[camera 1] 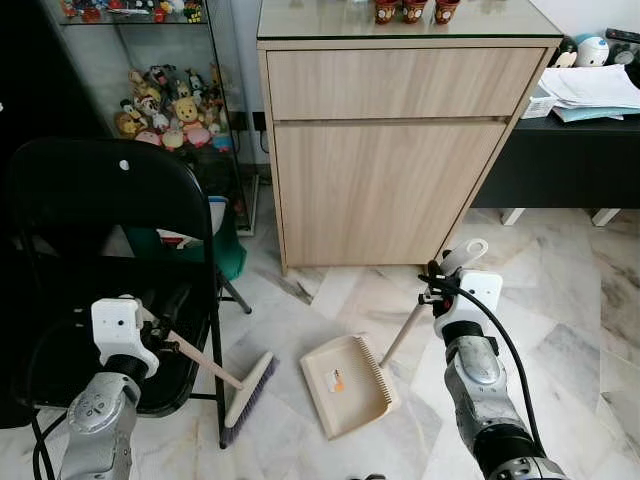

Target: Sweep floor

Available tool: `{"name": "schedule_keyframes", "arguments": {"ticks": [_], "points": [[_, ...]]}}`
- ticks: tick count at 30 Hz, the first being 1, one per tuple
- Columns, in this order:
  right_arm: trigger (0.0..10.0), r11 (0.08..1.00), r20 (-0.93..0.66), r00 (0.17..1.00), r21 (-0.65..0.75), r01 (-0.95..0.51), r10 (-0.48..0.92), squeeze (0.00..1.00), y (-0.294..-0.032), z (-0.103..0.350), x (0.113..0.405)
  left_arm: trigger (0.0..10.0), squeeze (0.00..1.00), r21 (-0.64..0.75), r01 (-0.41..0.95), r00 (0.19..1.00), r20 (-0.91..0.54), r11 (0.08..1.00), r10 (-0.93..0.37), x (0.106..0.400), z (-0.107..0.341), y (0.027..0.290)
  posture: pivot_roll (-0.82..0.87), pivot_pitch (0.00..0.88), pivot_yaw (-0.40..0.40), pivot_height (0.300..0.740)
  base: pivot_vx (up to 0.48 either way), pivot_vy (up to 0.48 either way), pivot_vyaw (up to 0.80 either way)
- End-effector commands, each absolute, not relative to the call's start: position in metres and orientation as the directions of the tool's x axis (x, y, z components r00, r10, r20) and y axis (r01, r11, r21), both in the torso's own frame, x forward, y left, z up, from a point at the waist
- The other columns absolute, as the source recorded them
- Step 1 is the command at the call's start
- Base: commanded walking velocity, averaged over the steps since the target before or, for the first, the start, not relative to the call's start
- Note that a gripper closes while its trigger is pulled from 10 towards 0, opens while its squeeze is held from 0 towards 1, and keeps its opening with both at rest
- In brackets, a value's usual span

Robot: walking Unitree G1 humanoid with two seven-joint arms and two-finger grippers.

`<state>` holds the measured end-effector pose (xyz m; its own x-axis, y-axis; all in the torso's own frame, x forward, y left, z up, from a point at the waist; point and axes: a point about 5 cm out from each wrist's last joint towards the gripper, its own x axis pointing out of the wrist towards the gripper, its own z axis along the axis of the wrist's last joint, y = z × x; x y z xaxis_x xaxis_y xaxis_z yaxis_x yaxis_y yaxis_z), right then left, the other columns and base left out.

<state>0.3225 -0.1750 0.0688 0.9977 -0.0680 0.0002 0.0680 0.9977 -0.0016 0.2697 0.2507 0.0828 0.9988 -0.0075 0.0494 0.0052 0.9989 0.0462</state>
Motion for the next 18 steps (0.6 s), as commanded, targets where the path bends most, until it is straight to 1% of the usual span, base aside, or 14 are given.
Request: {"name": "schedule_keyframes", "arguments": {"ticks": [1,6,18], "points": [[10.0,0.998,0.013,0.998,0.002,0.068,-0.068,0.0,-0.174,0.072,0.325,0.0,0.0,0.062,-0.01,1.0,0.02,0.998,0.009,0.263,0.076,0.256,-0.05,0.147,-0.037,0.74,0.0,0.0,0.0],[10.0,0.998,0.01,0.998,0.003,0.065,-0.065,0.0,-0.173,0.072,0.325,0.0,0.0,0.058,-0.023,1.0,-0.004,0.998,0.023,0.261,0.073,0.255,-0.05,0.151,-0.037,0.74,0.0,0.0,0.0],[10.0,0.998,0.015,0.998,0.01,0.067,-0.067,0.0,-0.171,0.073,0.325,0.0,0.0,0.007,-0.007,0.999,-0.032,1.0,0.007,0.259,0.067,0.245,-0.05,0.16,-0.029,0.74,0.0,0.0,0.0]]}}
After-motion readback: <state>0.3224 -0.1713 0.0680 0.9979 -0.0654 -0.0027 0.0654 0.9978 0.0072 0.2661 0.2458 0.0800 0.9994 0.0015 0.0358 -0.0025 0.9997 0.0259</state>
